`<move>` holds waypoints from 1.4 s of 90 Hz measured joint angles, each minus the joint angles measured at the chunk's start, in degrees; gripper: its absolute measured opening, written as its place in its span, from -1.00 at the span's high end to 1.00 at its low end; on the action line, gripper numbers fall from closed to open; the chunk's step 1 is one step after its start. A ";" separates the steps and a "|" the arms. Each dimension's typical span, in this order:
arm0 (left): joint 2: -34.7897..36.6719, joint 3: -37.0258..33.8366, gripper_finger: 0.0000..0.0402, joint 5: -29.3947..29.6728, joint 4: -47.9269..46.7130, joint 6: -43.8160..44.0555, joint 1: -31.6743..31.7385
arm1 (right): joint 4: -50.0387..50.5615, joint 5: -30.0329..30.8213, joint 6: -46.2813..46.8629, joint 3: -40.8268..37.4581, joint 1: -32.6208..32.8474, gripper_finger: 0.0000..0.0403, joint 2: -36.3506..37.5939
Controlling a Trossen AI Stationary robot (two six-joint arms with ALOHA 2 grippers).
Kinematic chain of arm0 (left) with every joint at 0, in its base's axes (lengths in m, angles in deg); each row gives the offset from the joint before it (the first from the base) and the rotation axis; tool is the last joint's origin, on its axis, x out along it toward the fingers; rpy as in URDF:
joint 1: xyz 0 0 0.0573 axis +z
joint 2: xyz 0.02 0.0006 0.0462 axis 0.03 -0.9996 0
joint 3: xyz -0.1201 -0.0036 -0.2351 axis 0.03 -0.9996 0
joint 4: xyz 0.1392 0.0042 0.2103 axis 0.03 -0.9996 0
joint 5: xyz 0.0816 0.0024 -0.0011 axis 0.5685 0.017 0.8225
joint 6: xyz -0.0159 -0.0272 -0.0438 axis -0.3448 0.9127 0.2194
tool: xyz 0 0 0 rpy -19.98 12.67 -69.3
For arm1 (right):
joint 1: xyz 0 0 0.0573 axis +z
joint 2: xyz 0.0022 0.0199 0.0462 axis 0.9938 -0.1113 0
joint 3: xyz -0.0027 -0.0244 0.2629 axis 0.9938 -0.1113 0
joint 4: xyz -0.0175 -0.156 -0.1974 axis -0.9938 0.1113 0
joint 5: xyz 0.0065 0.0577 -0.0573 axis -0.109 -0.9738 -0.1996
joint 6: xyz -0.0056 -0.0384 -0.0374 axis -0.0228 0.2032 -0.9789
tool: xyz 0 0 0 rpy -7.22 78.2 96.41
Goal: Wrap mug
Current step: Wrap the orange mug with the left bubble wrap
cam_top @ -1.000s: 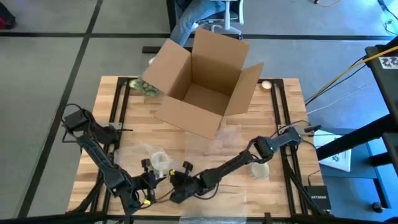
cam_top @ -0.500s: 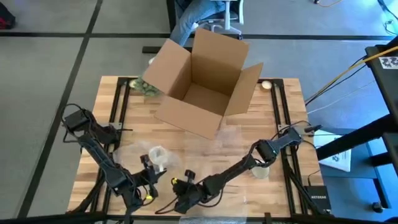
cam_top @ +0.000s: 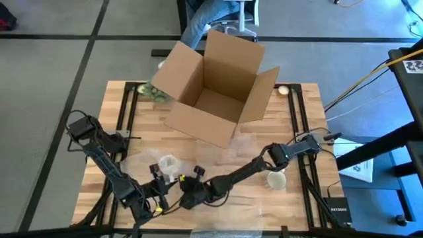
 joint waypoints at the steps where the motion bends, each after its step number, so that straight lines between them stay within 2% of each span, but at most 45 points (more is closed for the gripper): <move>1: 0.00 0.00 0.94 -0.01 -0.03 -0.07 0.04 | -0.10 -0.10 0.20 0.03 0.15 1.00 -0.10; 16: 0.00 0.00 0.94 -0.06 -0.37 -0.57 1.02 | 0.51 0.18 1.86 0.08 2.49 1.00 -0.36; 37: 0.00 -0.65 0.94 -0.34 -0.20 -0.48 2.74 | 0.10 -3.70 5.03 0.10 4.70 1.00 -0.36; 65: 0.00 -8.53 0.94 4.16 13.48 2.07 3.56 | -0.53 -4.09 4.55 0.04 4.80 1.00 -0.45; 91: -0.02 -13.12 0.94 4.16 29.13 1.97 3.45 | -0.81 -4.26 3.55 -0.01 4.83 1.00 -0.45; 100: -0.18 -14.11 0.94 4.20 29.58 2.57 3.27 | -1.08 -3.67 3.03 -0.05 4.89 1.00 -0.49; 113: -1.26 -14.95 0.94 3.56 30.14 8.58 3.23 | -1.29 -3.49 2.76 -0.09 4.89 1.00 -0.49; 126: -1.75 -14.98 0.93 2.13 31.45 4.77 3.12 | -1.38 -3.46 2.03 -0.12 4.89 1.00 -0.51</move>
